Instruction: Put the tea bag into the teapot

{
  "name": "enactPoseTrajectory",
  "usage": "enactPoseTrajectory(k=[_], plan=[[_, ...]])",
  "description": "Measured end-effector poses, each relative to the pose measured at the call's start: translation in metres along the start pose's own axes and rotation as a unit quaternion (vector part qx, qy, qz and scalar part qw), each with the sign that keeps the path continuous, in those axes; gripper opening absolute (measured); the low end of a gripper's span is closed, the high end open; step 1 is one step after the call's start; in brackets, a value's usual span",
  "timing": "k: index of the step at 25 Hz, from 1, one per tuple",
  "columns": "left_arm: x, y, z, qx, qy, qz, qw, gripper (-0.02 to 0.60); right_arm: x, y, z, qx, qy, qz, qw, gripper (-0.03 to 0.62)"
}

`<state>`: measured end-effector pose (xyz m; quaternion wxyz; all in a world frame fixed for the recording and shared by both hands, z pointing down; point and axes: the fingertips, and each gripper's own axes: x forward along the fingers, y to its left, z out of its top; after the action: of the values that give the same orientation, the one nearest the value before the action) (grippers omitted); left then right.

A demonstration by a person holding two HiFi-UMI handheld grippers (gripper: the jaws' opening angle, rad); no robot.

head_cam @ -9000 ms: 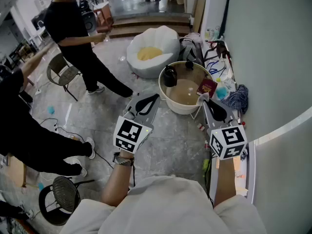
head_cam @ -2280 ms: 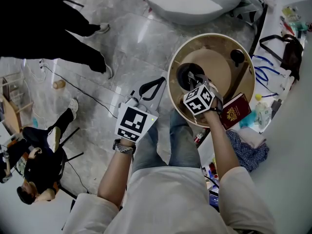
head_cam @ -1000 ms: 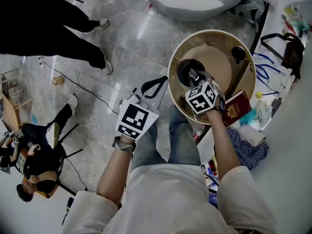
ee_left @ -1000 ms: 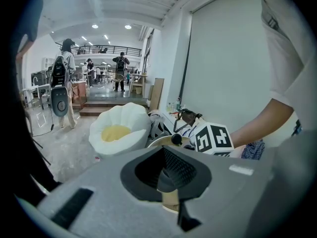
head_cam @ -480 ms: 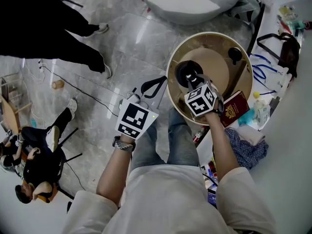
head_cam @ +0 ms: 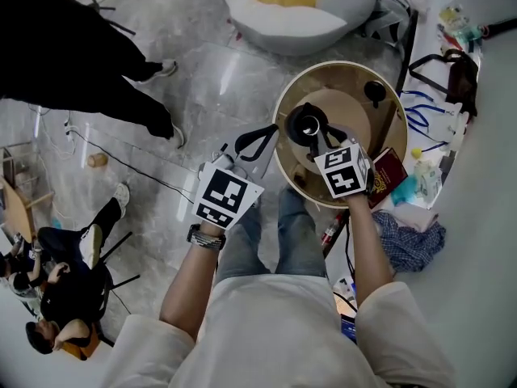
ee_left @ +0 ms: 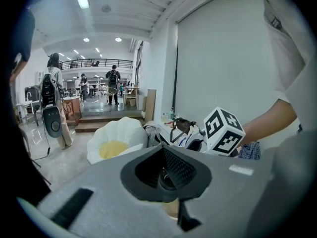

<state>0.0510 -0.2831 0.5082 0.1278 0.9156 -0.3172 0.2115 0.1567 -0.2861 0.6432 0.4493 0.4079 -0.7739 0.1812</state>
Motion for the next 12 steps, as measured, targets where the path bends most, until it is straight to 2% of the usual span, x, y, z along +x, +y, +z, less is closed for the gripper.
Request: enactPoseTrajectory(k=[6, 12], plan=[[-0.027, -0.019, 0.028, 0.027, -0.027, -0.016, 0.9991, 0.004, -0.057, 0.005, 0.017, 0.031, -0.049, -0.032, 0.998, 0.021], [-0.055, -0.031, 0.055, 0.052, -0.057, -0.028, 0.9966, 0.004, -0.119, 0.022, 0.043, 0.071, -0.113, -0.064, 0.989, 0.006]])
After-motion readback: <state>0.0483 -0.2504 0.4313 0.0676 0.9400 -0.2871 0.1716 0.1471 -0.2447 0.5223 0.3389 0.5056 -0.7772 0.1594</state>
